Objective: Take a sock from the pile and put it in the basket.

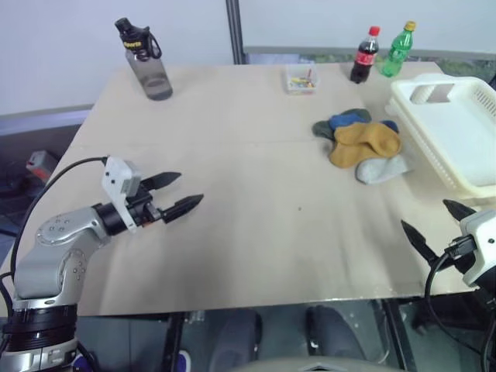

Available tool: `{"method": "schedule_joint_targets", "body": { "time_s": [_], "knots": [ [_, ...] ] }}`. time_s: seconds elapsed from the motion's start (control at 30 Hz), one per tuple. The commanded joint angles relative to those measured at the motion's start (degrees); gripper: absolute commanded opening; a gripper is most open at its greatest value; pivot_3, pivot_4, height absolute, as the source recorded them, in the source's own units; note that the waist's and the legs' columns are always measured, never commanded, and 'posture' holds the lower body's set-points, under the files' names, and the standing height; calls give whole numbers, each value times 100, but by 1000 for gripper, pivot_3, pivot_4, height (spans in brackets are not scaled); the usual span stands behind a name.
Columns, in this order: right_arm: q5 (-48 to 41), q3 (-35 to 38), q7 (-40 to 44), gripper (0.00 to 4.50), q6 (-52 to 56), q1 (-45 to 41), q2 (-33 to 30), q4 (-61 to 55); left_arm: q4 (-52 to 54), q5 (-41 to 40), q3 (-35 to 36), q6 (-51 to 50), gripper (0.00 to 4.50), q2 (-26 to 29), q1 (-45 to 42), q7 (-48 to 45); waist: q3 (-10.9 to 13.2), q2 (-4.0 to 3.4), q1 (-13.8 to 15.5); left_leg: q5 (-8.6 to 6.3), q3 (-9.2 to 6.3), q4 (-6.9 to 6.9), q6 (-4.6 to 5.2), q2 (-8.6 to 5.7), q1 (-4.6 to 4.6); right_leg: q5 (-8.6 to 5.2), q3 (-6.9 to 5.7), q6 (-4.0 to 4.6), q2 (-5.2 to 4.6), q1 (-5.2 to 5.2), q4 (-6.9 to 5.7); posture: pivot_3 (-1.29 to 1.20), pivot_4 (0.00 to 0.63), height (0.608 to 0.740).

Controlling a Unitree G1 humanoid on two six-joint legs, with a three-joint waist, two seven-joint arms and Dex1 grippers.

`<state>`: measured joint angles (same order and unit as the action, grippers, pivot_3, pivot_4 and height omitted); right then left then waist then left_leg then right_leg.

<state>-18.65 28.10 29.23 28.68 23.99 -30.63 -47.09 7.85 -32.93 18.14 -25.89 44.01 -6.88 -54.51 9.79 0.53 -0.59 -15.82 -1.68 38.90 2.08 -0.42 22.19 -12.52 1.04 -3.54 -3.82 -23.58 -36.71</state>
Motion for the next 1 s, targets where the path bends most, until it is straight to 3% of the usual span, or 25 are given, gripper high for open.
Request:
{"method": "schedule_joint_targets", "body": {
  "time_s": [0.03, 0.27, 0.37, 0.47, 0.53, 0.6, 0.87, 1.0],
  "knots": [
    [-54, 151, -90, 4382, -7, -15, 7, -215, 236, -121, 38, -16, 4500, 17, -165, 22, 0, 0, 0, 0, 0, 0, 0, 0, 0, 0, 0, 0, 0, 0, 0, 0, 150, 740],
    [668, -906, -841, 4382, 492, -918, -74, -81, 521, -288, -232, -270, 4500, -259, -468, 185, 3, 6, -27, 1, 3, 0, -1, 0, -4, 0, 3, 0, 2, 0, -3, 0, 150, 740],
    [1071, -1674, -1084, 4382, 715, -2154, -108, 723, 723, -388, -398, -422, 4500, -414, -633, 321, 16, 25, -53, 1, 10, 0, -1, 1, -4, 2, 9, 0, 5, -4, -3, 0, 150, 740],
    [1465, -2403, -1215, 4382, 792, -3663, 1, 2069, 866, -348, -667, -493, 4500, -660, -860, 555, 19, 28, -26, 2, 11, 0, 0, -1, -9, 2, 12, 1, 6, -1, -3, 0, 150, 740],
    [1655, -2791, -1221, 4007, 547, -4666, 214, 3243, 992, -336, -839, -540, 4500, -902, -1005, 797, 22, 33, -17, 2, 9, 0, 0, -2, -10, 3, 10, 2, 8, 0, -4, 0, 150, 740],
    [1875, -3116, -1193, 3316, 83, -5527, 424, 4545, 1123, -191, -1038, -517, 4500, -1048, -1053, 967, 32, 34, -37, 2, 10, -2, -1, -12, -6, 17, 11, -18, 9, -1, -2, 0, 150, 740],
    [2283, -3361, -1350, 3316, -1628, -7489, 972, 8493, 1495, -155, -1123, -667, 4500, -1236, -991, 1506, 31, 36, -34, 20, 7, -47, -32, -30, 56, 20, 10, -15, -1, -72, 19, 0, 150, 740],
    [2361, -3272, -1535, 3316, -2319, -8034, 1135, 9825, 1717, -187, -1049, -729, 4500, -1241, -817, 1676, 31, 36, -76, 21, 27, -55, -34, -35, 84, 20, 23, -17, -15, -108, 22, 0, 150, 740]
  ]
}}
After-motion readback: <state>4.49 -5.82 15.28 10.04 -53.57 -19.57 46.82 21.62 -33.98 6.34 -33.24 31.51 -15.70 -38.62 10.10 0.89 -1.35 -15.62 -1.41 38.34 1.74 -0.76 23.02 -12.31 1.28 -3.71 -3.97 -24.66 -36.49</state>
